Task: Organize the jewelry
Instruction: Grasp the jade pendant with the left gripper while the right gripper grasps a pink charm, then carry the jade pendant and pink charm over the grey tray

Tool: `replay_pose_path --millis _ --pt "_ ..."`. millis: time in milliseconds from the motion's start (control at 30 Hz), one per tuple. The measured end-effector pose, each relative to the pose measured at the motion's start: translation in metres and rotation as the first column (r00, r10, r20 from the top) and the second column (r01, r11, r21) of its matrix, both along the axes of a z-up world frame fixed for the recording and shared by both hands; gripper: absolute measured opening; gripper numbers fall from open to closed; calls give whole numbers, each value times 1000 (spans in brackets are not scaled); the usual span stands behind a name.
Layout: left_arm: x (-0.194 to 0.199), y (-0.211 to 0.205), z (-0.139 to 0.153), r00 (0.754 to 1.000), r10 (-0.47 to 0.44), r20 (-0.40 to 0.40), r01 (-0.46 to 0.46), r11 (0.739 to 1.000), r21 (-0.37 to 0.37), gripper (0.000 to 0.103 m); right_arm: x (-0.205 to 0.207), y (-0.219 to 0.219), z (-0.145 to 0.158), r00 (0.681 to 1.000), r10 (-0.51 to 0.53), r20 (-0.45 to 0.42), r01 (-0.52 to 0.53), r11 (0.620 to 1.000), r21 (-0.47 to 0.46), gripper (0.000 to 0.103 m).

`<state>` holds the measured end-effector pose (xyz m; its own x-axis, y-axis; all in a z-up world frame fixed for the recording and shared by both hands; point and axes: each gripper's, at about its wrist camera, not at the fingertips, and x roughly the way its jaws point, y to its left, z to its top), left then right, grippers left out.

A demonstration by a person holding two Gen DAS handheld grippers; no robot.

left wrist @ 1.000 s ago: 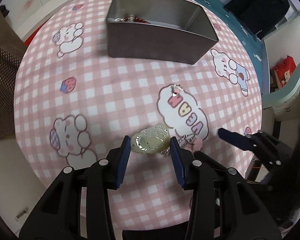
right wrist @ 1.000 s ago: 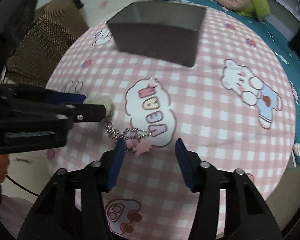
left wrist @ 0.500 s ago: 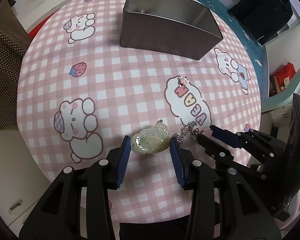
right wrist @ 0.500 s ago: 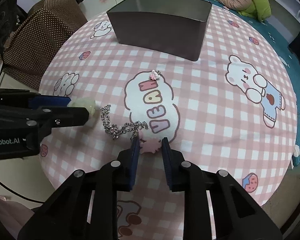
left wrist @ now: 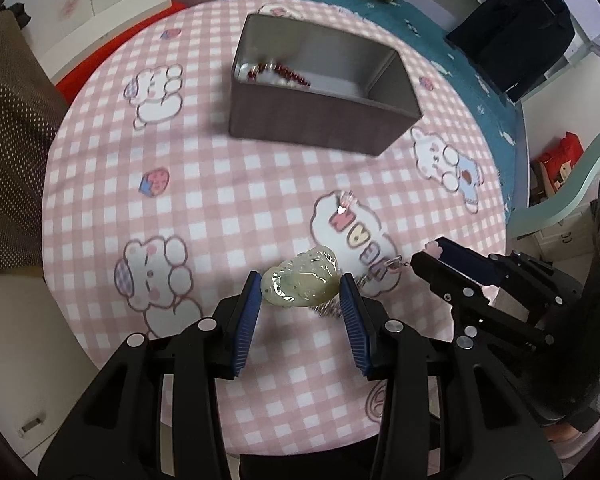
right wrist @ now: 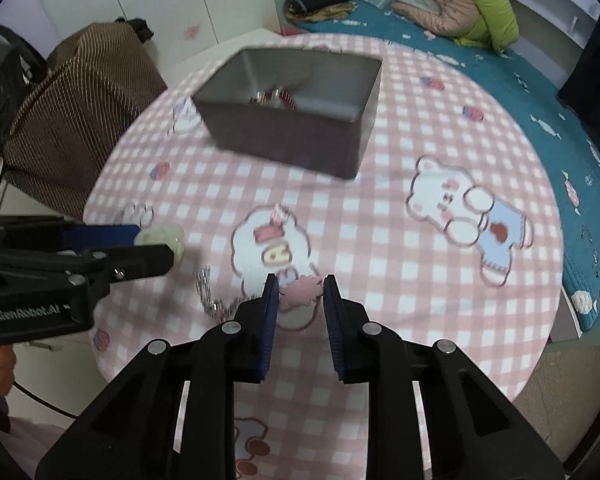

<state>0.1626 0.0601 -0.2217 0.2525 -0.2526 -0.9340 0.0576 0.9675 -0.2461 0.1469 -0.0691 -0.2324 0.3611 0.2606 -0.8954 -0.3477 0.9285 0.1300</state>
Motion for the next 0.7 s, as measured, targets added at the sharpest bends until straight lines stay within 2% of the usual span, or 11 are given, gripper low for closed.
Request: replay_pose_path --millis 467,700 --pt "46 -7 38 995 30 97 -28 999 -24 40 52 0 49 992 -17 124 11 999 45 21" --pt "75 -12 45 992 43 120 -39 999 -33 40 82 4 52 991 -2 136 -6 998 56 21"
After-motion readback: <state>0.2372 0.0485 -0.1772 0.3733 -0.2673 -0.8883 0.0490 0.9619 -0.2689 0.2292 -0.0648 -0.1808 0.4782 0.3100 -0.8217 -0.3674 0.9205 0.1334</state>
